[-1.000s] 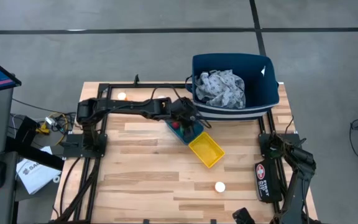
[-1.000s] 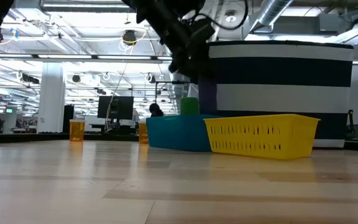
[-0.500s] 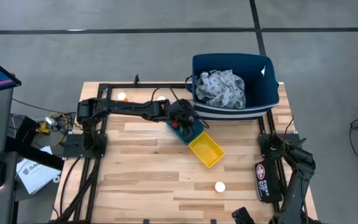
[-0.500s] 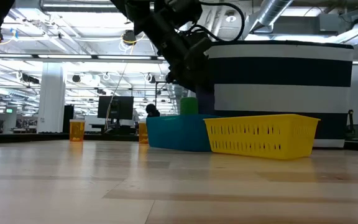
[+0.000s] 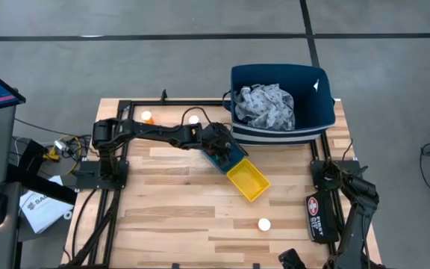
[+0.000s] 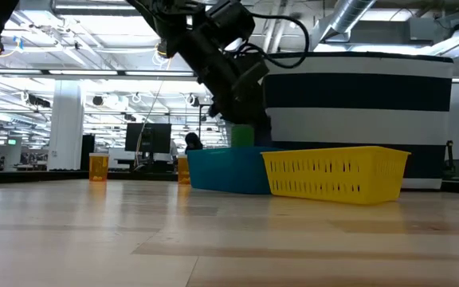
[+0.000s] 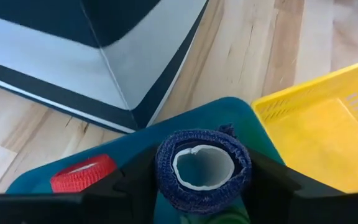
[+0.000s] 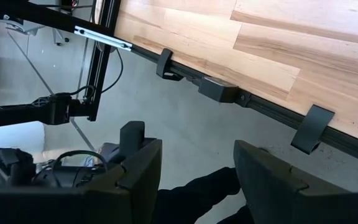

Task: Pick & Place Medicine items
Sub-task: Put the blue bandage into the blue bin, then adjust the red bandage in the blue bin

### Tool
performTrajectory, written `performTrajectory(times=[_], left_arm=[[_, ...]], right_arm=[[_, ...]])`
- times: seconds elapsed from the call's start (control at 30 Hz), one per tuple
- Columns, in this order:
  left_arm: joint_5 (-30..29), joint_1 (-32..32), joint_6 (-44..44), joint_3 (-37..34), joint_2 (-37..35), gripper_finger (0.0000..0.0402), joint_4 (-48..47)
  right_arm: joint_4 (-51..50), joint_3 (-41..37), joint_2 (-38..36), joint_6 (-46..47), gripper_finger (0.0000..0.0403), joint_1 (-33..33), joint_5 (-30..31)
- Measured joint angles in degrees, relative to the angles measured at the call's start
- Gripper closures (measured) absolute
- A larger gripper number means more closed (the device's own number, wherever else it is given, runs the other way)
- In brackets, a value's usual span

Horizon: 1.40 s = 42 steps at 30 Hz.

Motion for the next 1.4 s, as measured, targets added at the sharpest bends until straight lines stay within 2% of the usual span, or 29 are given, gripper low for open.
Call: performTrajectory(times=[0.97,1.2,1.3,1.4], left_arm=[[2.46,2.28,-1.46,-0.92,-0.07,0.0165,4.7],[2.11,2.8,-1.49,-0.83,-2.77,0.0166,6.06],[1.87,3.39,-1.41,-0.83,-5.1,0.0166,4.03],[-0.8,4.09,-0.39,-0.83,-8.11,0.0171,-0.21]], right_arm=[[-0.17,0.0,0.0,-0.04,0.0207,-0.36,-0.16],[-0.51,0.0,0.0,-0.07,0.0207,-0.44,-0.17],[-0.66,0.0,0.0,-0.06,0.0207,-0.42,-0.4],[-0.66,0.0,0.02,-0.04,0.0207,-0.42,-0.59]])
